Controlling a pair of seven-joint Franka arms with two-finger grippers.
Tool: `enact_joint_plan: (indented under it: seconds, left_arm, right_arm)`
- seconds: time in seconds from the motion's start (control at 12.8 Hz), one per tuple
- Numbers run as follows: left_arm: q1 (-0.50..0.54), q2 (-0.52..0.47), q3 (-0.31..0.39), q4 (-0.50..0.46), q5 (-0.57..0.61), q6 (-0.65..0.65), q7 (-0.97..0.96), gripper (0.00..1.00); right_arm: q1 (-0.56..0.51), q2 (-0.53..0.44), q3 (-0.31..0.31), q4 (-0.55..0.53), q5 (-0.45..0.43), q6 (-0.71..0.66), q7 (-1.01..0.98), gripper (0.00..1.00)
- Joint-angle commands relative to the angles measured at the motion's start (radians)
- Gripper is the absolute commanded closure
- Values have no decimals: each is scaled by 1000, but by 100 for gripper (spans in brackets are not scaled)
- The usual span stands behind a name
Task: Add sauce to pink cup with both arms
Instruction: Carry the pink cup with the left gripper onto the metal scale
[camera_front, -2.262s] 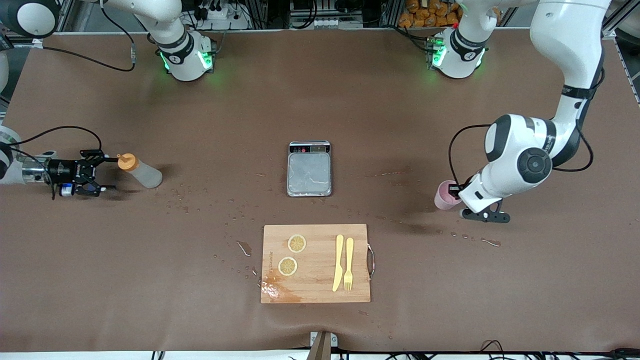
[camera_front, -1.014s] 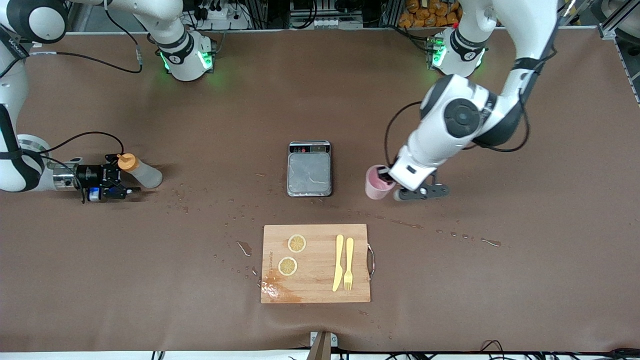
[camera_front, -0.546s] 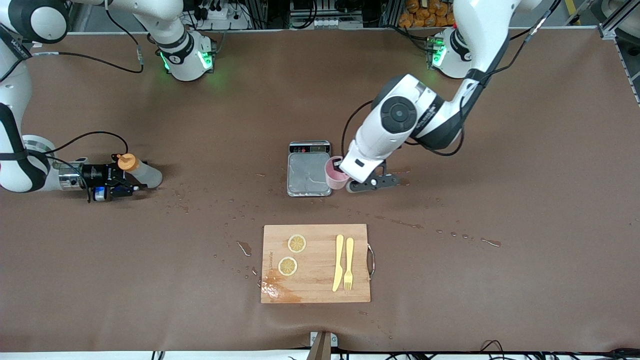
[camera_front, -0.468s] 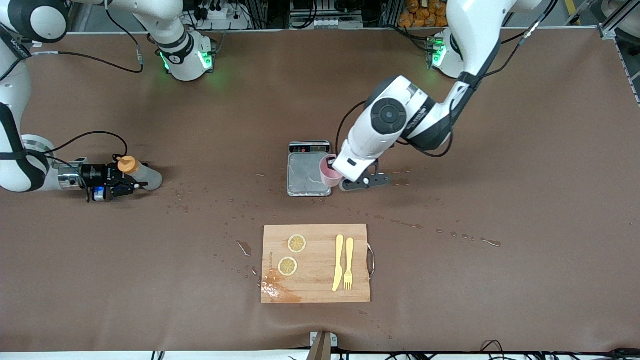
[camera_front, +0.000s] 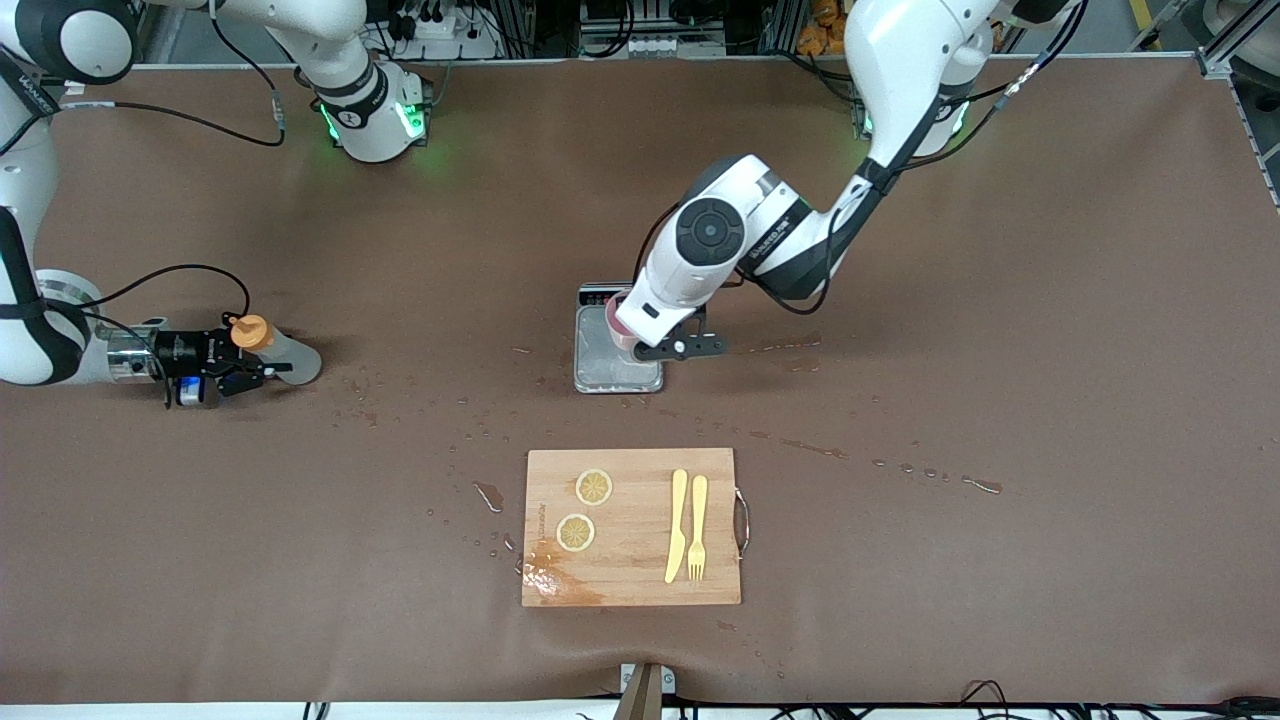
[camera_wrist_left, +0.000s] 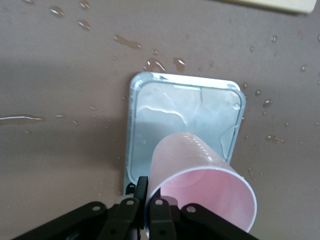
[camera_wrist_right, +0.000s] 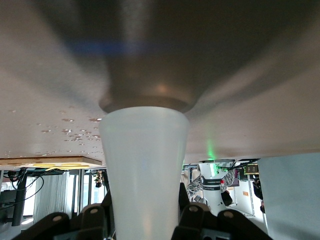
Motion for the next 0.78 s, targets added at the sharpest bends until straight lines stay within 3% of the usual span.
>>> enact_joint_plan:
  seconds: [0.0, 0.23, 0.47, 0.55, 0.62, 0.7]
  left_arm:
    - [-35, 49, 9, 50, 55, 27, -14, 100]
    - [-56, 83, 14, 51, 60, 96, -7, 100]
    - [-64, 101, 14, 66, 60, 104, -6, 100]
    - [-64, 103, 14, 73, 60, 104, -6, 91]
    - [-63, 104, 14, 77, 58, 104, -12, 26]
    - [-64, 103, 17, 79, 60, 104, -10, 0]
  right_arm:
    - [27, -74, -7, 7, 1, -19, 64, 49]
    - [86, -177, -8, 8, -39, 11, 190, 49]
    - [122, -220, -8, 9, -67, 33, 251, 49]
    - [140, -237, -8, 9, -71, 36, 274, 49]
    - [155, -256, -8, 9, -85, 38, 309, 49]
    - [174, -275, -7, 9, -103, 59, 349, 49]
